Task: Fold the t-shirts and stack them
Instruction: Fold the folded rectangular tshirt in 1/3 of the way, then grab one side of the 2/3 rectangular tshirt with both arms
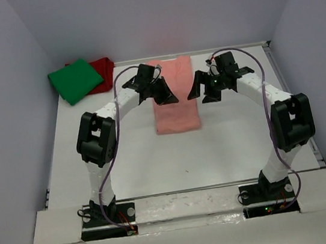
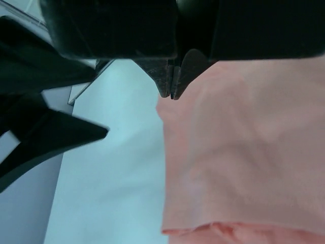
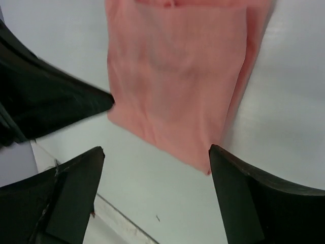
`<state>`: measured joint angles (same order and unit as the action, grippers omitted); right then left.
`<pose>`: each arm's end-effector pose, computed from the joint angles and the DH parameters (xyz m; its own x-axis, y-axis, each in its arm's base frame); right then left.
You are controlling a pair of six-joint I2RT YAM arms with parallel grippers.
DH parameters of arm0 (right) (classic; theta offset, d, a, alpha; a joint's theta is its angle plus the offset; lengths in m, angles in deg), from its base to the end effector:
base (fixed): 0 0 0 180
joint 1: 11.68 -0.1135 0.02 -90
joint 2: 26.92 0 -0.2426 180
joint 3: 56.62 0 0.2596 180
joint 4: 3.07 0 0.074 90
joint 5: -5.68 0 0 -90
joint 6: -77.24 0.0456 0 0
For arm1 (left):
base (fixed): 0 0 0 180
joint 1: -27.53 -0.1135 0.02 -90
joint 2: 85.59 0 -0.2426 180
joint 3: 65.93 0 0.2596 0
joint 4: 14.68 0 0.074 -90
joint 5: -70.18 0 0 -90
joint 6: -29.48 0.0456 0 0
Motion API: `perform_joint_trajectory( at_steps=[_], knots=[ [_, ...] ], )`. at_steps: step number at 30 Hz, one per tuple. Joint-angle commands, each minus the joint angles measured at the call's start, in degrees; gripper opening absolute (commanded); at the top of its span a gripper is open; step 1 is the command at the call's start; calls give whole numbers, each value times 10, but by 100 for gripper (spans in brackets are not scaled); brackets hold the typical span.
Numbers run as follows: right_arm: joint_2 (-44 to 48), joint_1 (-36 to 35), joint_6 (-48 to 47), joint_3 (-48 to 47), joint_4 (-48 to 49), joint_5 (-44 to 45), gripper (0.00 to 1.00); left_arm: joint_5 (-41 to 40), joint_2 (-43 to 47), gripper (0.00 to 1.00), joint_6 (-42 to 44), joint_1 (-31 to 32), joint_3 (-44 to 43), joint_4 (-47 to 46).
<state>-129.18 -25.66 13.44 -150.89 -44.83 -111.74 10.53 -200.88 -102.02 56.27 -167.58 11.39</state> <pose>0.3856 0.1176 0.2271 -0.8867 0.1831 -0.4246 -0.1245 0.7898 0.6006 0.3950 -0.2429 0.1992 -0.9203 -0.1474 -0.3623 0.1948 0.6303 -0.7515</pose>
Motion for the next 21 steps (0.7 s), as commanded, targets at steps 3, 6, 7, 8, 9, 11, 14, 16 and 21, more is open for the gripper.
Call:
perform_joint_trajectory(
  at_steps=[3,6,7,8,9,11,14,16,21],
  knots=[
    [69,-4,32,115,-9,-105,97,-23,49,16,55,-6,-47,98],
    [76,-4,46,175,9,-129,98,-14,71,40,61,-16,37,84],
    [76,-4,50,189,23,-132,98,-12,77,46,61,-18,61,78],
    [77,-4,57,215,30,-132,98,-10,83,52,61,-27,81,72],
    [79,-4,61,226,39,-132,98,-6,90,56,61,-32,103,67],
    [77,-4,75,246,62,-133,95,-6,107,57,65,-44,151,61],
    [67,-4,84,273,91,-131,91,-12,125,57,78,-53,189,66],
    [55,-4,84,279,106,-126,91,-18,138,57,85,-61,202,72],
    [27,-4,83,267,128,-115,85,-22,147,57,92,-68,203,85]
  ],
)
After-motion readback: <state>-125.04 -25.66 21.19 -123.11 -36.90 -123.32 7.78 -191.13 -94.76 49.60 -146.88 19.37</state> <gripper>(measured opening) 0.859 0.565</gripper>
